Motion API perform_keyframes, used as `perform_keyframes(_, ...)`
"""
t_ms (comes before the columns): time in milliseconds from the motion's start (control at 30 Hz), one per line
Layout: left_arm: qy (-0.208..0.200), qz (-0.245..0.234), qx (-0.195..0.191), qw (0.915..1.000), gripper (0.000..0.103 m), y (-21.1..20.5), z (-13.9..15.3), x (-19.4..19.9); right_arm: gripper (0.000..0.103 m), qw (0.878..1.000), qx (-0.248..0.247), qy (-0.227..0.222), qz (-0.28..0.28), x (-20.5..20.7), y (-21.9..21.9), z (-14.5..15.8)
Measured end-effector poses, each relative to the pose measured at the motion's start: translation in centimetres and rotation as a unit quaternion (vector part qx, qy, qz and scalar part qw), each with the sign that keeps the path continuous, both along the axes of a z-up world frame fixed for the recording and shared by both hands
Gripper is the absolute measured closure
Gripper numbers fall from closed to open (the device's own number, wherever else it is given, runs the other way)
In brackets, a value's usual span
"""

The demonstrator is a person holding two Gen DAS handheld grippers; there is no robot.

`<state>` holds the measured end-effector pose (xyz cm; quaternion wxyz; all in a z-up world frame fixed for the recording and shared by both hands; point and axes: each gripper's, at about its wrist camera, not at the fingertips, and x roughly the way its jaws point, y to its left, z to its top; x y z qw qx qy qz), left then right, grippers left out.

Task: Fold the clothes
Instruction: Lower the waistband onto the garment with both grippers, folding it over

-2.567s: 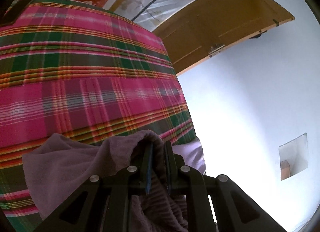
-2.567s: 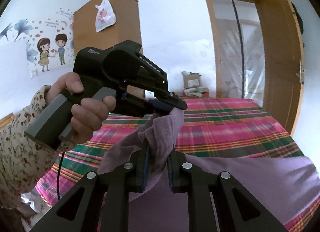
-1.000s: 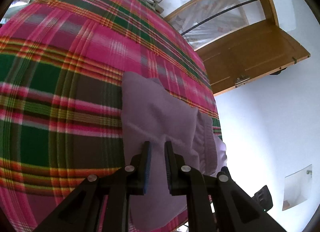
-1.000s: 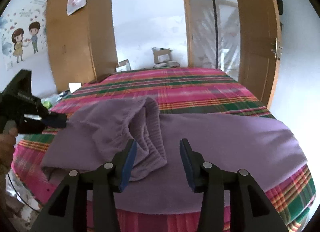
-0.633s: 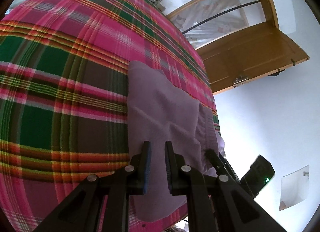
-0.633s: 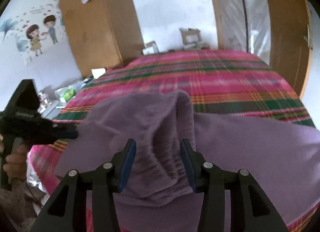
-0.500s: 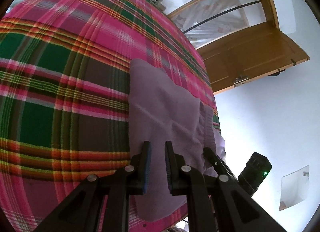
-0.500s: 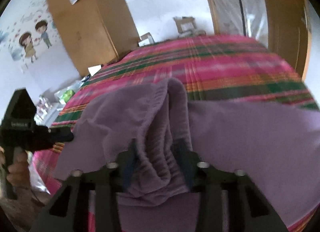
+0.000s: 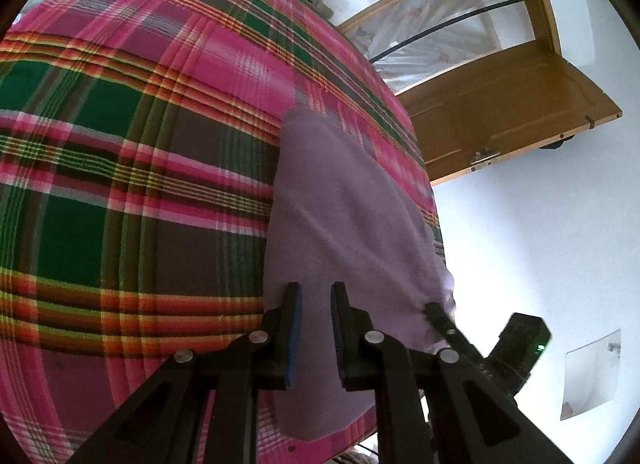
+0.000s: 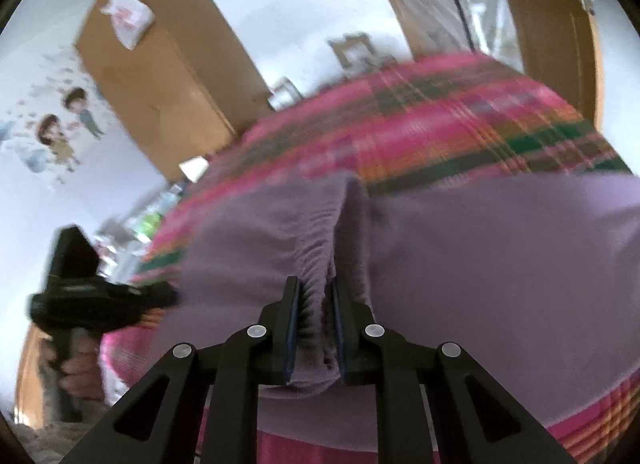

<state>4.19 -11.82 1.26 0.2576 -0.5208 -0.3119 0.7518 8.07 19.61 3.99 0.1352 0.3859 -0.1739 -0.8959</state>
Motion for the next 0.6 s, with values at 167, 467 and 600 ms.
perform_keyframes(167,0.001,0.002,-0.001,1.0000,0.087,0.2,0.2,0.1,0.072,1.000,0.006,-0.001,-0.010,0.1,0.2,-0.2)
perform_keyframes(467,0.000,0.000,-0.001,1.0000,0.085,0.2,0.1,0.3,0.054,0.999,-0.029,-0.031,0.012,-1.8,0.7,-1.3)
perform_keyframes(600,0.000,0.000,0.000,1.0000,0.085,0.0,0.1,0.5,0.052,0.998,-0.040,-0.033,0.016,-2.1,0.5,-1.6)
